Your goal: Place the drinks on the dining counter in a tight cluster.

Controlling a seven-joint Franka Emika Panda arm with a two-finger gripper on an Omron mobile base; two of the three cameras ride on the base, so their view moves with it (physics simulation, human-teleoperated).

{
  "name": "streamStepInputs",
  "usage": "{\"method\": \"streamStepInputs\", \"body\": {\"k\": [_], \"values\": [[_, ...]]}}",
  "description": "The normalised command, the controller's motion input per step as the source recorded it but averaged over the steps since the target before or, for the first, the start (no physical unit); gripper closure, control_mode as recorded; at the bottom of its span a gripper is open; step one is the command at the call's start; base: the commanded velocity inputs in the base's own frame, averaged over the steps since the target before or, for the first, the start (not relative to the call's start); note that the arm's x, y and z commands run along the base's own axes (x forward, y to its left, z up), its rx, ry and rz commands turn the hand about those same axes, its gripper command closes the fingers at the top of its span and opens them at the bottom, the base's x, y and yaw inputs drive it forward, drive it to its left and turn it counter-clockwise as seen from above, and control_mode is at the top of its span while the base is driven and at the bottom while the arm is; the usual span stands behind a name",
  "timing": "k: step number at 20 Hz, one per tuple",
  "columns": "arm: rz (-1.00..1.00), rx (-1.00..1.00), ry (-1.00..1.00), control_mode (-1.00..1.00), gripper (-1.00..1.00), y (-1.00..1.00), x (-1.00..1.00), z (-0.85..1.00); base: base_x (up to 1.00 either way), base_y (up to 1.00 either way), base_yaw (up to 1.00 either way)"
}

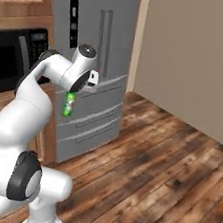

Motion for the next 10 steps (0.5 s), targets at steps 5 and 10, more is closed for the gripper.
{"method": "streamStepInputs", "body": {"k": [5,10], "values": [[0.0,0.0,0.0,1.0,1.0,0.0,0.0,0.0,-0.21,-0.25,-0.7],[0.0,0.0,0.0,1.0,1.0,0.0,0.0,0.0,-0.28,-0.2,-0.69]]}}
